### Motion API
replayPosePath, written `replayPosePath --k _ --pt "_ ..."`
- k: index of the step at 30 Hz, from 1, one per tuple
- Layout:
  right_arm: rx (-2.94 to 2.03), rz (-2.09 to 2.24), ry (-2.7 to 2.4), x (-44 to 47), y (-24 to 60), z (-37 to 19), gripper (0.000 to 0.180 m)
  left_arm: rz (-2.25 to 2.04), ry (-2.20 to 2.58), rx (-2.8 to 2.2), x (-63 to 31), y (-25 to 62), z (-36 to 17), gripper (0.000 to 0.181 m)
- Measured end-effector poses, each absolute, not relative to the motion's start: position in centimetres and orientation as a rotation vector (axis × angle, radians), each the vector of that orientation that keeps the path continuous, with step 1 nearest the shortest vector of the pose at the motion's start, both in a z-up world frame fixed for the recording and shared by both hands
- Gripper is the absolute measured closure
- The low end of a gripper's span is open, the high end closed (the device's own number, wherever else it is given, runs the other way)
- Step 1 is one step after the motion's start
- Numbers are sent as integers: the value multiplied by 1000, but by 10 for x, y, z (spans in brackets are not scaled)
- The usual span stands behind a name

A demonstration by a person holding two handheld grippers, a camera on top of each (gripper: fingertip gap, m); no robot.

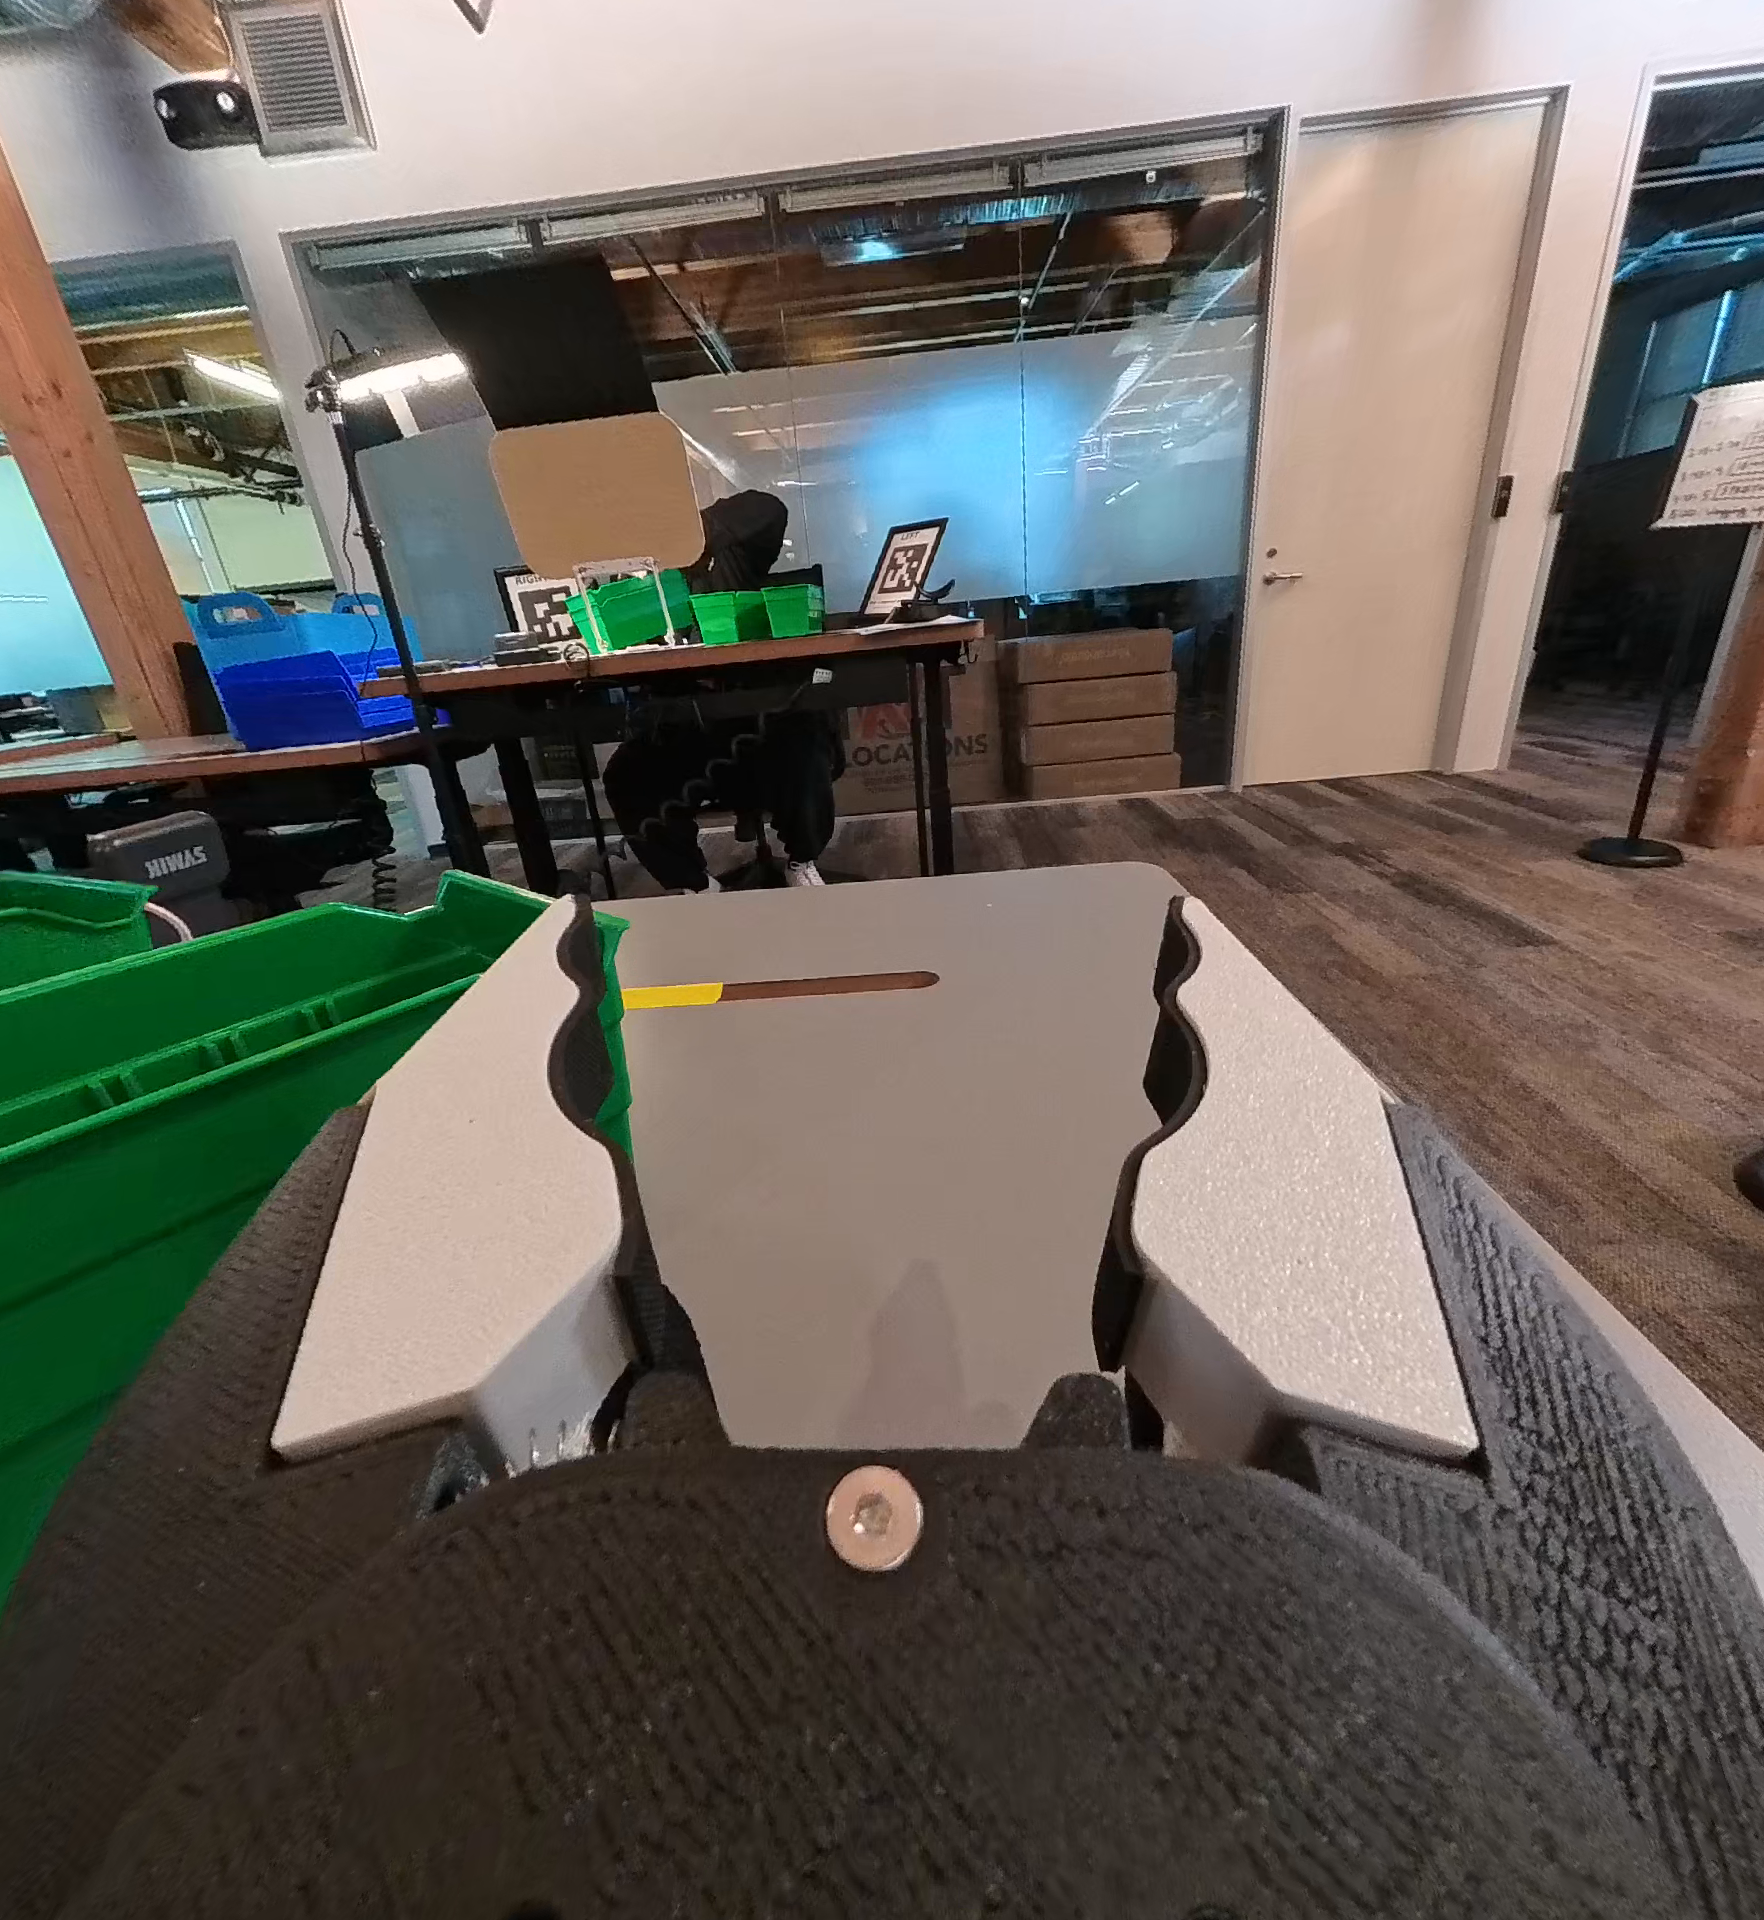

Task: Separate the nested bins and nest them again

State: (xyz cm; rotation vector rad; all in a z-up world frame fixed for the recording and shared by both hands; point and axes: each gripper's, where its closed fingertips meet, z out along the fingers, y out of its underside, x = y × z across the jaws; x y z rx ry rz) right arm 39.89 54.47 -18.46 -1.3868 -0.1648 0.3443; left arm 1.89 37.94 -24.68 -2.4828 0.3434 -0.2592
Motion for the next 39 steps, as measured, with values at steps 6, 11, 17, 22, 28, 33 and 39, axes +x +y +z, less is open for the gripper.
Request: replayPosePath --k 6,11,17,22,28,33,39 --pt "-1392 348 -166 398 546 -185 74 -347 327 -2468 50 362 -248 153" --pt "-1387 352 -158 399 545 -185 74 -358 309 -2441 58 357 -252 151" --pt "-1389 351 -165 398 545 -185 74 -434 226 -2491 43 357 -280 118" --pt "-1386 359 -156 399 545 -184 73 -627 203 -2298 42 338 -237 61" --pt "-1387 357 -145 401 546 -184 73 -221 116 -2213 -63 303 -144 39" --pt "-1385 348 -156 399 545 -184 72 27 -150 -2551 -190 292 -171 21" --pt "-1385 352 -157 399 545 -184 73 -120 -270 -2721 -216 287 -215 21"
